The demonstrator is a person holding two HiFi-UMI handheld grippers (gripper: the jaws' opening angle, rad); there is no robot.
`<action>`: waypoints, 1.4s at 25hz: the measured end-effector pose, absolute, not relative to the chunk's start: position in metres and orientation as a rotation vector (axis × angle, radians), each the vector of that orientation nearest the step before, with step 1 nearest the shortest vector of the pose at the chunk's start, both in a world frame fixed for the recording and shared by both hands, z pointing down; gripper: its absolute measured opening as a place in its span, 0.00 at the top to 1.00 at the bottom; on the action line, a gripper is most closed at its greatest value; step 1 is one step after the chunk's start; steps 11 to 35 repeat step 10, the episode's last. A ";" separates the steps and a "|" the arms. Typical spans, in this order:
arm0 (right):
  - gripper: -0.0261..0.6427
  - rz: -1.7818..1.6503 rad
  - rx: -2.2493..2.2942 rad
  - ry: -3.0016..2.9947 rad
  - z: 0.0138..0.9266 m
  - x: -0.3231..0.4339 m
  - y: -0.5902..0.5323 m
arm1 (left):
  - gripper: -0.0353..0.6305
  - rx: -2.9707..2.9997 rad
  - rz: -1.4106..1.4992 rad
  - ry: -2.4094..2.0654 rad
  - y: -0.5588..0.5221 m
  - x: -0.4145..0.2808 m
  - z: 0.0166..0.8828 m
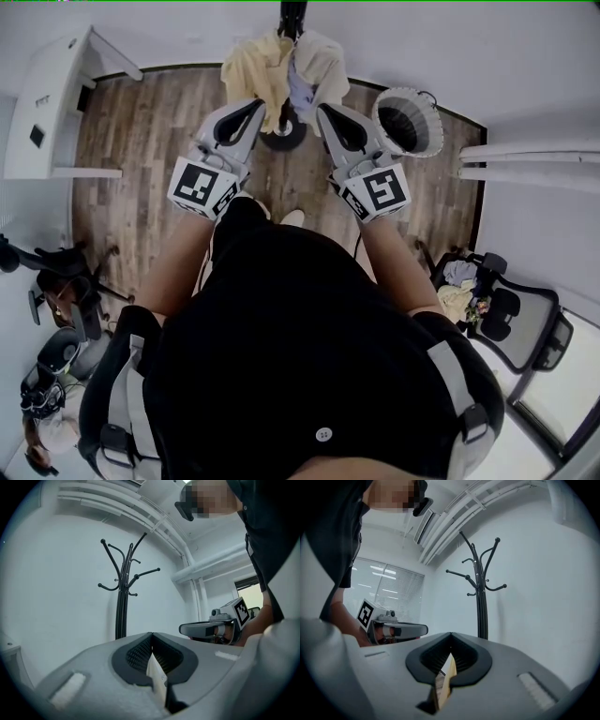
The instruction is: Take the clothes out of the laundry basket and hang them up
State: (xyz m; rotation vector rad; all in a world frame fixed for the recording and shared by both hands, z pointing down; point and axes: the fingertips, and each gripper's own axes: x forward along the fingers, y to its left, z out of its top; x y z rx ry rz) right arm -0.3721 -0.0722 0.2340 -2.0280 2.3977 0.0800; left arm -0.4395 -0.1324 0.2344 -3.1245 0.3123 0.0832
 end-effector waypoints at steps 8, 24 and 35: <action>0.96 0.081 -2.045 2.381 0.235 -0.367 -0.071 | 0.95 -3.134 0.089 0.337 -0.134 -0.439 0.239; 0.96 0.079 -2.048 2.373 0.234 -0.365 -0.071 | 0.95 -3.134 0.091 0.346 -0.135 -0.439 0.238; 0.96 0.079 -2.048 2.373 0.234 -0.365 -0.071 | 0.95 -3.134 0.091 0.346 -0.135 -0.439 0.238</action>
